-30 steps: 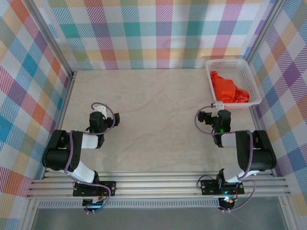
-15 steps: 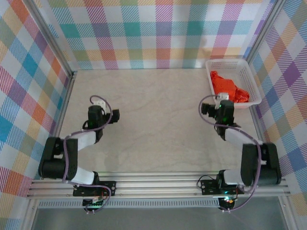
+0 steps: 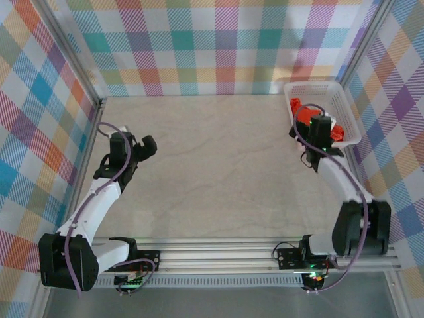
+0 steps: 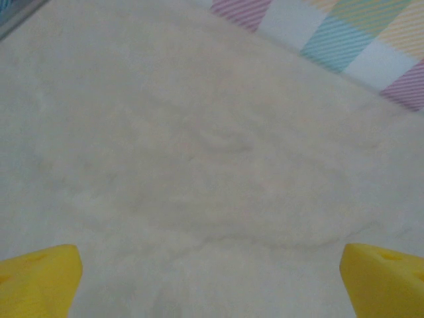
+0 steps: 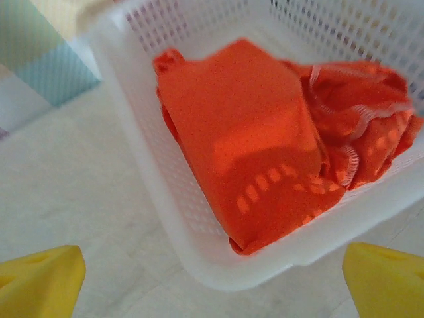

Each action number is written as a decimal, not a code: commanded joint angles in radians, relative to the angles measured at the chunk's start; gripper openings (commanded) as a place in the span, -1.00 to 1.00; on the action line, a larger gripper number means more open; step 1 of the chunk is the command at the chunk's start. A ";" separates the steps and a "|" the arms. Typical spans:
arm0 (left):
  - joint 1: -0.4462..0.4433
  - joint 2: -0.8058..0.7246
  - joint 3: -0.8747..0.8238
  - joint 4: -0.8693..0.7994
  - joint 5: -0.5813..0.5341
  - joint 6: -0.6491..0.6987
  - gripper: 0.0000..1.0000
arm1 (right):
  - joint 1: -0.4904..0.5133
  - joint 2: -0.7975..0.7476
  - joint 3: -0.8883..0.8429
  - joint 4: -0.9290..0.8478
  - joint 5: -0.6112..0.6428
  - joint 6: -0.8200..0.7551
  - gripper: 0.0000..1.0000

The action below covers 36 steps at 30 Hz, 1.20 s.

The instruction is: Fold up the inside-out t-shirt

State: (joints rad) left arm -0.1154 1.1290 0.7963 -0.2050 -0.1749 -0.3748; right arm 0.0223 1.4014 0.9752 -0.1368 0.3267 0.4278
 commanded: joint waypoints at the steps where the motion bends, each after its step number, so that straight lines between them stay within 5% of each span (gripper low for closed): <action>1: 0.005 -0.001 0.007 -0.101 -0.017 -0.059 1.00 | -0.011 0.113 0.135 -0.130 0.020 0.054 0.95; 8: 0.025 0.065 0.025 -0.013 0.170 -0.082 1.00 | -0.056 0.330 0.357 -0.172 0.007 0.054 0.88; 17: 0.034 0.025 0.003 -0.021 0.008 -0.164 1.00 | -0.110 0.552 0.520 -0.281 0.027 0.097 0.76; 25: 0.040 0.013 0.008 -0.036 0.203 -0.125 1.00 | -0.105 0.461 0.506 -0.284 -0.048 0.120 -0.91; 36: 0.039 -0.113 -0.049 0.007 0.421 -0.158 0.93 | 0.018 0.060 0.458 -0.381 -0.039 0.133 -1.00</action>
State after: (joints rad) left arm -0.0826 1.0618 0.7769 -0.2295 0.1493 -0.5102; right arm 0.0029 1.5810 1.4628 -0.4740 0.2977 0.5415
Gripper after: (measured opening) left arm 0.968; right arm 0.049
